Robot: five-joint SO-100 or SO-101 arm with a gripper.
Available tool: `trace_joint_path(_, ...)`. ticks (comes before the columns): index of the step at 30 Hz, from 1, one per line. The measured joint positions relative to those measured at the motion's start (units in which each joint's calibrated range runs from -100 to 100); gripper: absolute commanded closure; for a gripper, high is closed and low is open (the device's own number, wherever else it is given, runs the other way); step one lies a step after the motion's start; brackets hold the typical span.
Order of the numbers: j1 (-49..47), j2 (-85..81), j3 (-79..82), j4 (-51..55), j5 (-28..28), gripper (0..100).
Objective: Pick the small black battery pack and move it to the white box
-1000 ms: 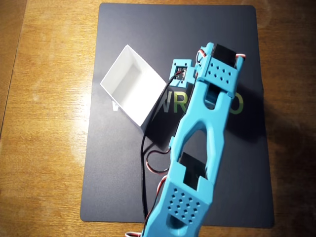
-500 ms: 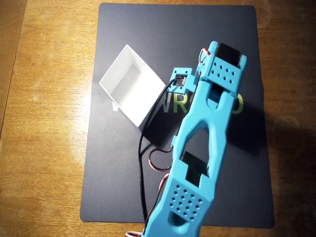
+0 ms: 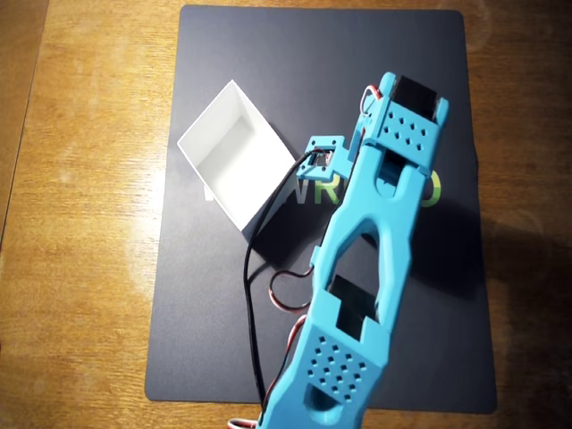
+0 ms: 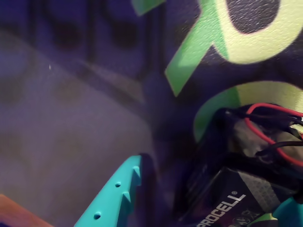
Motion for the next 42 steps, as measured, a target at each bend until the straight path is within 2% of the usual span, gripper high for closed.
trace_joint_path(7,1.48,-0.08,1.09,-4.27,-4.15,71)
trace_joint_path(16,5.44,0.17,1.27,-10.9,-4.52,72)
trace_joint_path(21,6.55,0.17,1.18,-11.34,-4.57,85)
trace_joint_path(27,7.17,0.34,0.36,-12.39,-4.57,82)
trace_joint_path(36,7.05,0.0,1.55,-12.39,1.58,81)
trace_joint_path(42,7.05,-0.25,2.82,-12.47,3.15,81)
